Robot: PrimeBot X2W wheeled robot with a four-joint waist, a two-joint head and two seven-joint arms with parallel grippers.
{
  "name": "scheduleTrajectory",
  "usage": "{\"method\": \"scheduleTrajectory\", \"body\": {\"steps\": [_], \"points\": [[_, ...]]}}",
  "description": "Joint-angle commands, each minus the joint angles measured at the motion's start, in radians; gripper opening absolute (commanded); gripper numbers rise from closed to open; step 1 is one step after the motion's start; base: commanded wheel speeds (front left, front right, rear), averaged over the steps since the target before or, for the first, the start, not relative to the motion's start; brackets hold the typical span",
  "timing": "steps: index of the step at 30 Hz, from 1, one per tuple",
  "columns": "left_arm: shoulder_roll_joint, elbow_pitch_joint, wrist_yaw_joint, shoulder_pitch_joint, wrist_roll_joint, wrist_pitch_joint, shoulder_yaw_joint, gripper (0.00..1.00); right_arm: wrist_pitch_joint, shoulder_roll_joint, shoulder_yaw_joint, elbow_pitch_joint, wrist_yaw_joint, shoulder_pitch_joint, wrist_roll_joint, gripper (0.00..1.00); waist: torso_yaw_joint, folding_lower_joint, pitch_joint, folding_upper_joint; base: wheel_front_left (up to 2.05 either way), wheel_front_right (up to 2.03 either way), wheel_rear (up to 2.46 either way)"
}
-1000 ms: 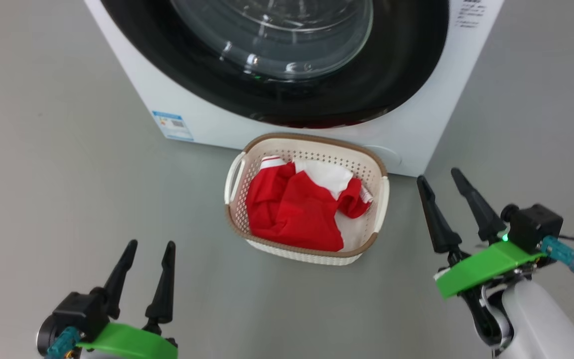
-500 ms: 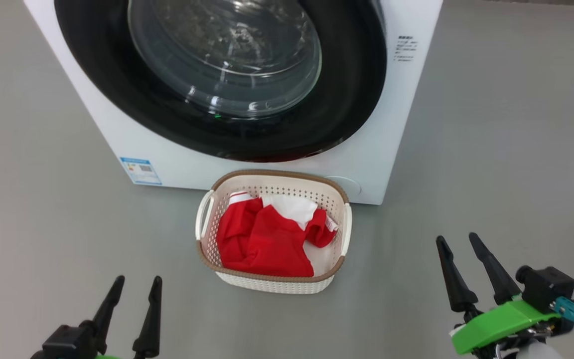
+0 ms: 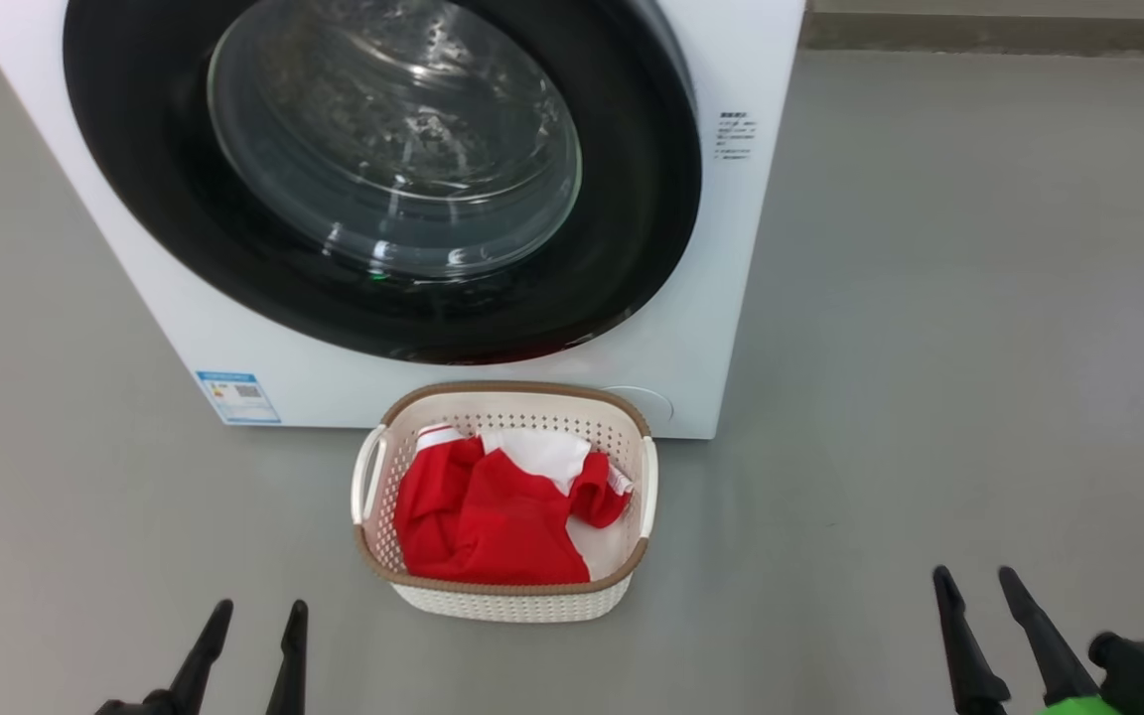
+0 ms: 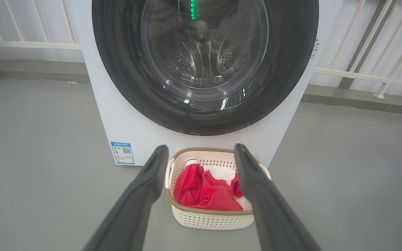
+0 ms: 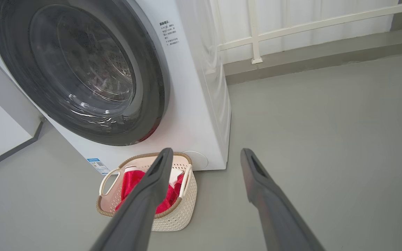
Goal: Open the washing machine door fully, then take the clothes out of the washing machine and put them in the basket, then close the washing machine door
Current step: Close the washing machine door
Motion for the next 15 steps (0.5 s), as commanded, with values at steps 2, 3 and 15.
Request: {"method": "scheduleTrajectory", "body": {"steps": [2,3,15], "points": [[0.017,-0.033,0.001,-0.005,0.01,-0.005,0.04,1.0,-0.006,-0.008,0.0,-0.036,-0.001,0.007,-0.014,1.0,-0.017,0.0,-0.009,0.0,0.0,0.0,0.0],[0.016,-0.035,0.001,-0.003,0.01,-0.005,0.041,1.0,-0.006,-0.007,-0.008,-0.039,-0.001,0.015,-0.015,1.0,-0.021,0.0,-0.009,0.0,0.0,0.0,0.0],[0.011,-0.045,0.001,0.003,0.008,-0.005,0.05,1.0,-0.006,0.007,-0.05,-0.061,-0.001,0.042,-0.021,1.0,-0.031,0.0,-0.01,0.0,0.0,0.0,0.0]]}}
